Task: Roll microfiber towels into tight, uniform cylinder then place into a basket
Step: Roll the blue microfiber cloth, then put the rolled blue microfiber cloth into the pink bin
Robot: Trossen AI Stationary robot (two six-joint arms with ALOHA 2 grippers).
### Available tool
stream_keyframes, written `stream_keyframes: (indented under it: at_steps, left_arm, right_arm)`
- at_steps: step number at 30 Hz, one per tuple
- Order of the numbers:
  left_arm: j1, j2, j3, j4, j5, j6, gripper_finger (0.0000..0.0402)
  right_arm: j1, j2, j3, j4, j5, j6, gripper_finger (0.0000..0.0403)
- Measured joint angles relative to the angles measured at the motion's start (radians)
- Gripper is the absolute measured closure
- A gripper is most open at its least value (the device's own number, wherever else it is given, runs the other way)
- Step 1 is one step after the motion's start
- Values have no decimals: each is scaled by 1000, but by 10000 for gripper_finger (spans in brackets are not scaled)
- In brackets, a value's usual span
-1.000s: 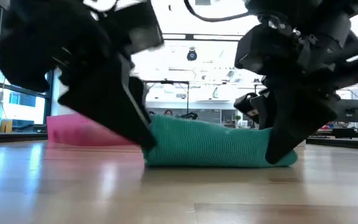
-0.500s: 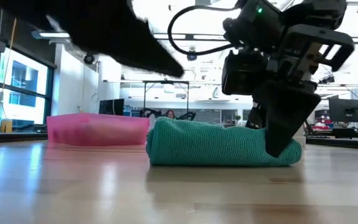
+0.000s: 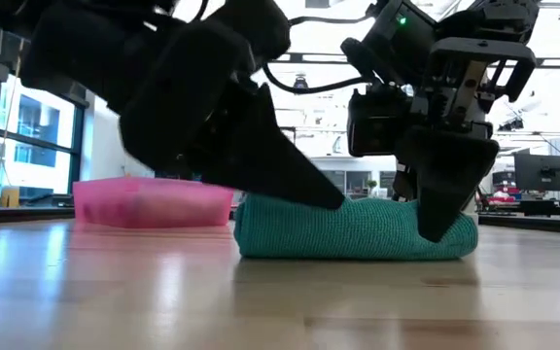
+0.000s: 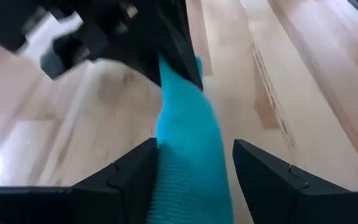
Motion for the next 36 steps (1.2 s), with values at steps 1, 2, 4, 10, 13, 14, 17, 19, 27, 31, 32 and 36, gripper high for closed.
stream_keyframes:
  at_steps: [1, 2, 4, 10, 13, 14, 17, 19, 27, 31, 32, 36]
  left_arm:
    - [4, 6, 0, 2, 4, -7, 201]
    - [5, 11, 0, -3, 4, -12, 201]
    - [8, 23, 0, 4, 3, -15, 201]
    - [24, 63, 1, 6, 48, -44, 202]
    - [26, 75, 2, 11, 41, -91, 204]
    - [27, 77, 2, 12, 42, -103, 208]
    - [27, 77, 3, 8, 49, -142, 235]
    - [28, 77, 3, 7, 56, -173, 263]
    - [44, 76, 4, 1, 119, -332, 379]
    - [64, 62, 3, -9, 158, -396, 379]
    - [71, 53, 2, -15, 167, -400, 379]
    - [106, -26, -4, -111, 169, -368, 375]
  right_arm:
    - [0, 0, 0, 0, -3, 1, 384]
    - [0, 0, 0, 0, -4, 0, 384]
    - [0, 0, 0, 0, -6, 0, 384]
    - [-6, -1, 0, 2, -13, 0, 384]
    - [-6, -1, 0, 2, -13, -15, 382]
    - [-6, -2, 0, 2, -13, -30, 379]
    - [-6, -2, 0, 1, -14, -91, 353]
    - [-6, -9, 0, -3, -14, -126, 325]
    - [-60, -156, 1, -201, -10, -251, 241]
    - [-70, -272, 1, -322, 88, -338, 239]
    - [-68, -300, 1, -349, 119, -355, 238]
    - [-52, -390, 2, -427, 200, -384, 238]
